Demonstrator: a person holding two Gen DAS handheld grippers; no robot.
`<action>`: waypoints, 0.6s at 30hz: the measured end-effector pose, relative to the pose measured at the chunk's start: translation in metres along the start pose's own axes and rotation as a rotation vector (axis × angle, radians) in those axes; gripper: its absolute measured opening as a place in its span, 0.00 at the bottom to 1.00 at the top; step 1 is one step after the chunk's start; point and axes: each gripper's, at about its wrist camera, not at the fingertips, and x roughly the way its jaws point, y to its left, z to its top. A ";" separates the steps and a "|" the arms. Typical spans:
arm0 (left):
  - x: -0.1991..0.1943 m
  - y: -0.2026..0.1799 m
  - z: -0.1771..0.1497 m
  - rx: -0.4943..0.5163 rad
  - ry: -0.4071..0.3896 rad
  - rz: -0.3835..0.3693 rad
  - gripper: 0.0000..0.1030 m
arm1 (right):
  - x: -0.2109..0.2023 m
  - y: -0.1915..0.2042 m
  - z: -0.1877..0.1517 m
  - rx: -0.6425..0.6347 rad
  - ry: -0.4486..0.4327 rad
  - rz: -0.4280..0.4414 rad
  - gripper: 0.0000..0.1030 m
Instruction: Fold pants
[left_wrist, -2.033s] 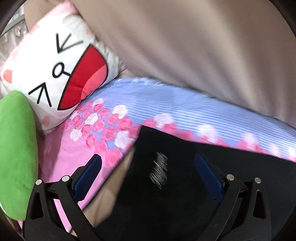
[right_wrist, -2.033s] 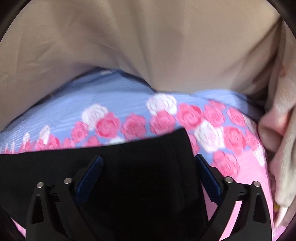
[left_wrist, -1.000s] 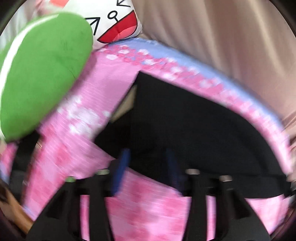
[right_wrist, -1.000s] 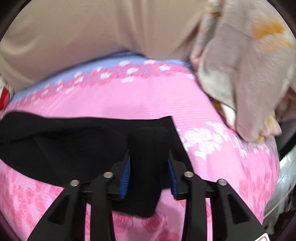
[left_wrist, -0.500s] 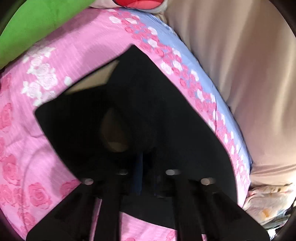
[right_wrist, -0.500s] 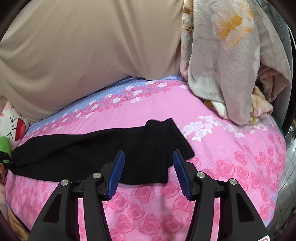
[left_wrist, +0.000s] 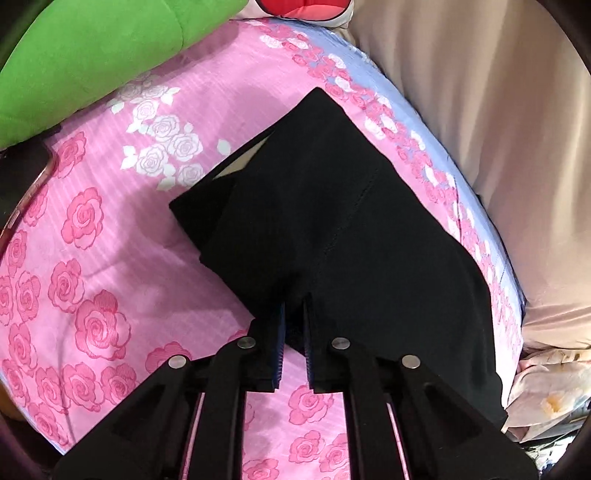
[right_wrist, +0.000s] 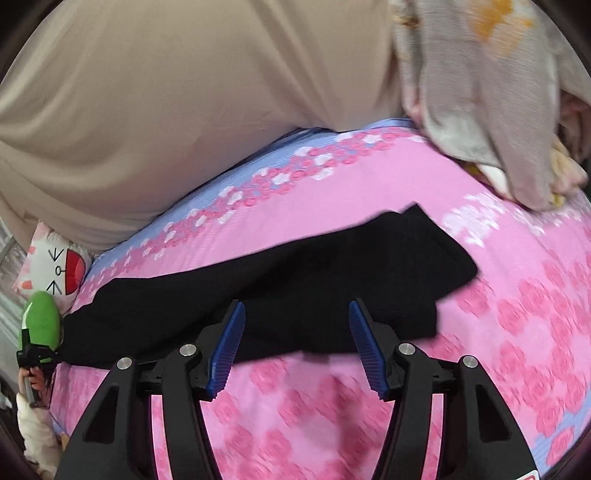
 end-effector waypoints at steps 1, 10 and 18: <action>0.001 0.000 0.000 0.001 0.004 0.002 0.09 | 0.010 0.002 0.009 0.012 0.019 0.005 0.56; 0.004 0.008 0.003 -0.011 0.036 -0.018 0.10 | 0.120 0.019 0.064 0.093 0.193 -0.062 0.04; 0.006 0.010 0.006 0.004 0.062 -0.044 0.11 | 0.024 0.006 0.036 0.089 -0.045 -0.012 0.04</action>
